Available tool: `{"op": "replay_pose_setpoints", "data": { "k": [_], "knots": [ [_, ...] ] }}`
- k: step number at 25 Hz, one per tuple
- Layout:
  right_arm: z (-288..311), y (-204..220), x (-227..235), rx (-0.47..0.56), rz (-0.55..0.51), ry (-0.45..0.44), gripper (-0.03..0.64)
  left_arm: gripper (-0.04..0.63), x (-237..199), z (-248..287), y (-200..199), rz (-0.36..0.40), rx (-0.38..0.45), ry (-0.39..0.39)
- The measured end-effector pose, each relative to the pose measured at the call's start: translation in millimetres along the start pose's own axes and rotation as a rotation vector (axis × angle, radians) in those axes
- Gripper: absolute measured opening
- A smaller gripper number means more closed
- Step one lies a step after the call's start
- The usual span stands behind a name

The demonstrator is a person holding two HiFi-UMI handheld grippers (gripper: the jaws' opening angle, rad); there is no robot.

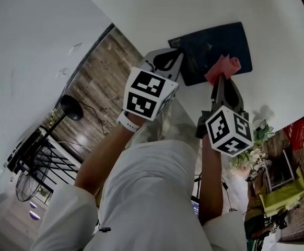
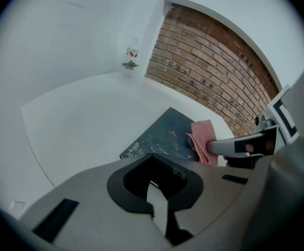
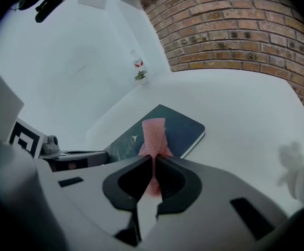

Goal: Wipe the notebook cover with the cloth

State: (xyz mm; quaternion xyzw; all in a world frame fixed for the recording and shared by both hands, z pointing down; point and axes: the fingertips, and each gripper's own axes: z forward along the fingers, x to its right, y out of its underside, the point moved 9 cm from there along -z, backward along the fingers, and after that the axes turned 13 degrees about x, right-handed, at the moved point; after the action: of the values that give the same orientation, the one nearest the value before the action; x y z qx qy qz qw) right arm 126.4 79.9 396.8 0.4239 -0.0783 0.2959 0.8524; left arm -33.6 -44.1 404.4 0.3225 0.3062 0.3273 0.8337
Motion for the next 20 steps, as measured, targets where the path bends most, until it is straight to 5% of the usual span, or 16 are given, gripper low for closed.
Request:
{"op": "replay_pose_setpoints", "data": {
  "k": [20],
  "knots": [
    [67,-30,-42,-0.042,-0.062,-0.075,0.029,0.018,-7,1,-1,-0.040,-0.002,0.045]
  ]
}}
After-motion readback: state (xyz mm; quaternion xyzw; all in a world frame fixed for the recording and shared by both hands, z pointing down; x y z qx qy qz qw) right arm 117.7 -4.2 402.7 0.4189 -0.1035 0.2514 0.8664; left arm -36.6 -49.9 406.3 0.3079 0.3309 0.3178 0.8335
